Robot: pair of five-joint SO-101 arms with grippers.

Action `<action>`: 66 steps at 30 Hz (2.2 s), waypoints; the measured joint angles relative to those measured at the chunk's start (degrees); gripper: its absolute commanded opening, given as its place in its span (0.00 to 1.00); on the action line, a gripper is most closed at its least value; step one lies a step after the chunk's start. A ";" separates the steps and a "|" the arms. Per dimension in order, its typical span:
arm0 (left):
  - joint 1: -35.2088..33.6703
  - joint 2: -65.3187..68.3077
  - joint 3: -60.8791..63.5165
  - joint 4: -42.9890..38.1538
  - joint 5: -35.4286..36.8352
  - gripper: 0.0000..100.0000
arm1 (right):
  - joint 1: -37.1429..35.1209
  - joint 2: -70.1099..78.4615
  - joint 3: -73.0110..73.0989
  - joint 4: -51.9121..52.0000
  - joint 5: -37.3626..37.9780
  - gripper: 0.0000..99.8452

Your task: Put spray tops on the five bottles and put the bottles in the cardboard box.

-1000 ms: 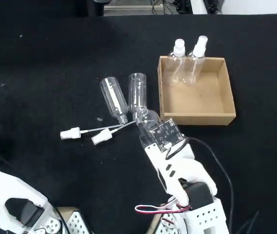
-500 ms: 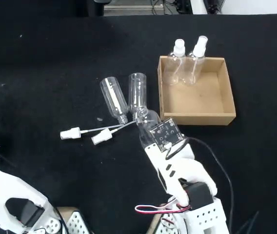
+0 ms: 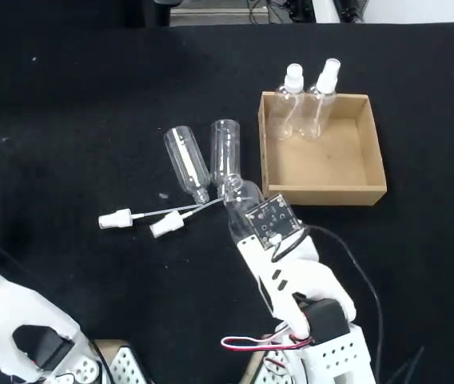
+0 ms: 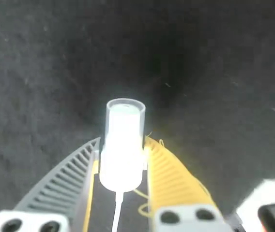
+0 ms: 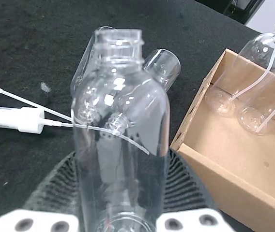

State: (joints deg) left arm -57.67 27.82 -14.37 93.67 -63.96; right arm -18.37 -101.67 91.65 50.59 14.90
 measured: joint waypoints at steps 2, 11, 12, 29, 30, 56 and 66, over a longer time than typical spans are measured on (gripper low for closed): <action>0.35 -3.78 0.00 2.73 1.05 0.03 | 0.00 0.00 -0.09 0.00 -0.35 0.01; 1.93 -27.25 4.57 6.33 13.36 0.03 | -6.33 0.00 -13.71 -3.87 -8.09 0.01; 2.81 -30.59 6.15 6.33 14.77 0.03 | -6.86 0.00 -15.21 -5.19 -8.09 0.01; 44.13 -68.75 9.85 -6.24 52.13 0.03 | -7.82 1.85 -3.25 -29.36 -17.49 0.01; 45.19 -68.92 9.58 -8.09 54.51 0.03 | -7.82 1.41 -2.20 -29.36 -17.49 0.01; 73.49 -69.63 6.95 -37.80 77.36 0.04 | -7.82 -1.32 5.01 -28.92 -17.49 0.01; 74.37 -69.63 6.95 -37.54 77.36 0.04 | -7.82 -1.32 5.01 -28.66 -17.49 0.01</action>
State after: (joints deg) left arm 16.70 -41.80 -7.43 56.13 13.41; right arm -26.20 -102.99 96.66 21.93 -2.59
